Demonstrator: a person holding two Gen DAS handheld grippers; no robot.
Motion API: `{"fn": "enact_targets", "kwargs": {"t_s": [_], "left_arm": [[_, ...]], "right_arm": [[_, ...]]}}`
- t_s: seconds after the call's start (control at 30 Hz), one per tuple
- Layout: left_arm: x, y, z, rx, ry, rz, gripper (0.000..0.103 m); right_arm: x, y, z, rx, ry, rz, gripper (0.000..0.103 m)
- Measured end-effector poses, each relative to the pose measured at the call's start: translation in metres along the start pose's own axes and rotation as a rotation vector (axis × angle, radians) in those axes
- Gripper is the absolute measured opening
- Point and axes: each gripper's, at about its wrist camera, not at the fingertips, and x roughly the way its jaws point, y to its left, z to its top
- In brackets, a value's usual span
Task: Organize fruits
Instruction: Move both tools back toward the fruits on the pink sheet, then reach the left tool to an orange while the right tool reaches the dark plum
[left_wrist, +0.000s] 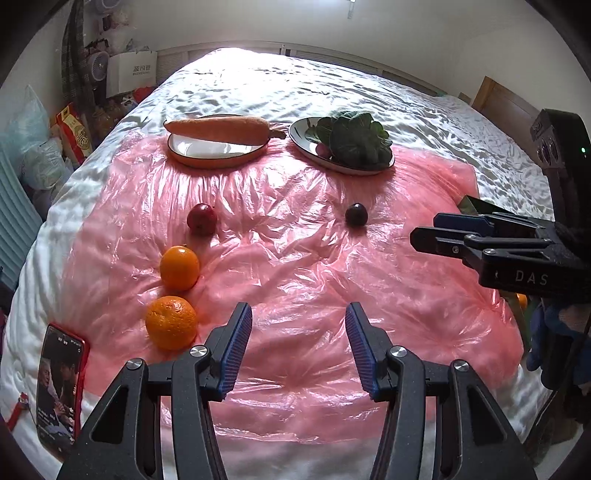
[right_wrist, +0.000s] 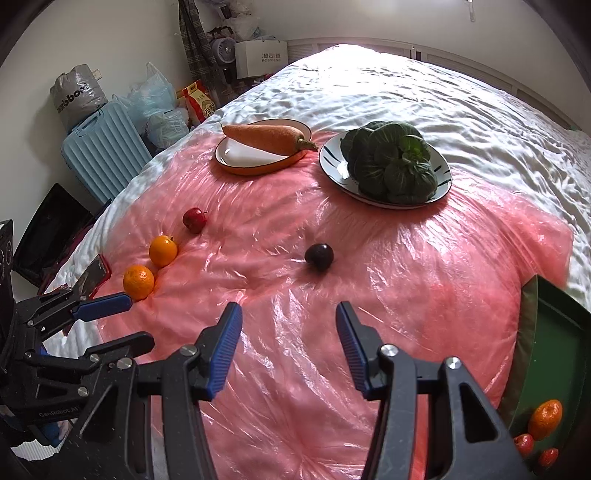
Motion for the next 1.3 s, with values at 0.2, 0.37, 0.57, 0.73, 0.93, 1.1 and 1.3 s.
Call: {"fn": "enact_targets", "kwargs": {"t_s": [0.2, 0.37, 0.57, 0.73, 0.93, 1.1, 1.3], "left_arm": [[0.011, 0.055, 0.022, -0.119, -0.006, 0.016, 0.047], [0.026, 0.089, 0.034, -0.176, -0.001, 0.012, 0.046], [0.045, 0.096, 0.035, -0.169, 0.039, 0.014, 0.045], [0.055, 0.095, 0.034, -0.156, 0.056, 0.023, 0.041], [0.060, 0.098, 0.034, -0.155, 0.060, 0.031, 0.041], [0.062, 0.101, 0.035, -0.152, 0.061, 0.037, 0.041], [0.065, 0.102, 0.034, -0.142, 0.063, 0.041, 0.041]], "right_arm": [[0.013, 0.003, 0.008, -0.006, -0.001, 0.001, 0.073], [0.025, 0.004, 0.015, -0.020, -0.004, -0.002, 0.072], [0.045, 0.003, 0.023, -0.034, 0.015, -0.018, 0.062], [0.055, -0.002, 0.029, -0.024, 0.024, -0.038, 0.051], [0.067, -0.006, 0.038, -0.017, 0.032, -0.056, 0.049], [0.079, -0.011, 0.040, -0.009, 0.060, -0.085, 0.036], [0.089, -0.018, 0.039, 0.005, 0.083, -0.095, 0.036]]}}
